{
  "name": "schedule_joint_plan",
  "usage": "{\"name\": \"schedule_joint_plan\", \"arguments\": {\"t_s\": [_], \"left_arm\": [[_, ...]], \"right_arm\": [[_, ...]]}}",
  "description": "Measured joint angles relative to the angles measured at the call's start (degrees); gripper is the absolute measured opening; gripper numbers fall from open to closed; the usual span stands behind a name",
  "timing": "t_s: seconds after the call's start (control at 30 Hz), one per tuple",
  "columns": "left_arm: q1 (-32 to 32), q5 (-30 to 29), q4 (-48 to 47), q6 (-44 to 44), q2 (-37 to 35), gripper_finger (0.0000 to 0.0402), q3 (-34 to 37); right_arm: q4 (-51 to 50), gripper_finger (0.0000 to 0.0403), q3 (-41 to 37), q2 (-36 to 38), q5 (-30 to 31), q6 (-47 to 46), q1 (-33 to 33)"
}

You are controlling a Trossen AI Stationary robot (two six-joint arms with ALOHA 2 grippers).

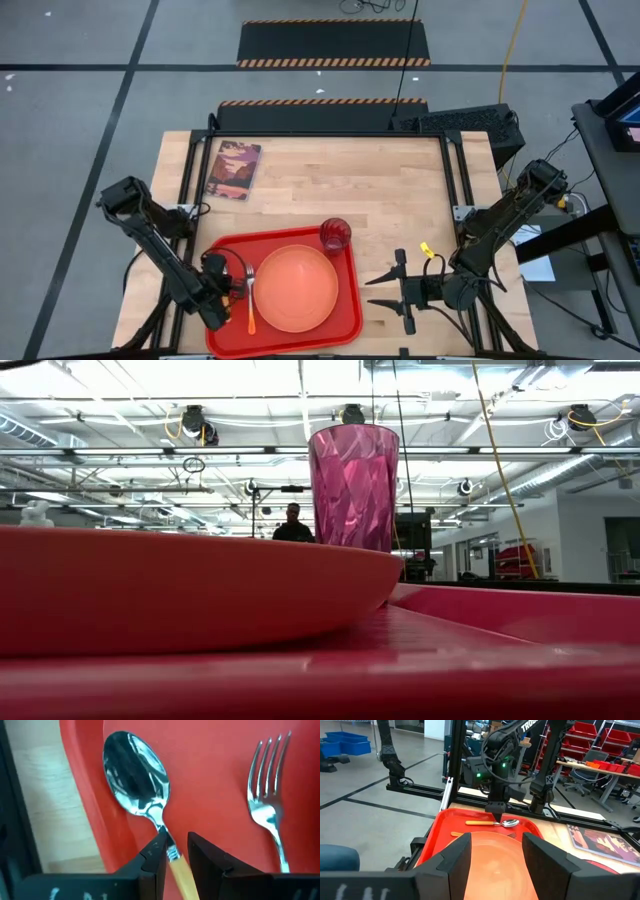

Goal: Pick and place plate/cup/fork/spoon on tray
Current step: Put the yellow spoon on the red serving tray to the left of the orange fork

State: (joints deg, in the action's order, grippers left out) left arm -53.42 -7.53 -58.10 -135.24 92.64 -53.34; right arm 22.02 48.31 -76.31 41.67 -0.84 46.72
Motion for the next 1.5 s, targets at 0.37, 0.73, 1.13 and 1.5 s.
{"name": "schedule_joint_plan", "arguments": {"t_s": [0.37, 0.73, 1.13, 1.5], "left_arm": [[0.67, -0.37, 4.46, 0.09, 4.64, 0.0081, -0.74], [0.62, 0.2, 7.81, 1.37, 4.81, 0.0081, -4.36], [0.08, 0.11, 11.04, 2.58, 4.81, 0.0081, -5.05], [0.02, 1.38, 3.49, 1.14, 4.79, 0.0081, -5.05]], "right_arm": [[0.02, 0.0169, 0.0, 0.0, 0.0, 0.02, 0.0], [-0.02, 0.0169, 0.0, 0.0, 0.0, 0.02, 0.02], [-0.02, 0.0169, 0.0, 0.0, 0.0, 0.0, 0.0], [-0.04, 0.0169, 0.0, 0.0, 0.0, 0.01, 0.0]]}}
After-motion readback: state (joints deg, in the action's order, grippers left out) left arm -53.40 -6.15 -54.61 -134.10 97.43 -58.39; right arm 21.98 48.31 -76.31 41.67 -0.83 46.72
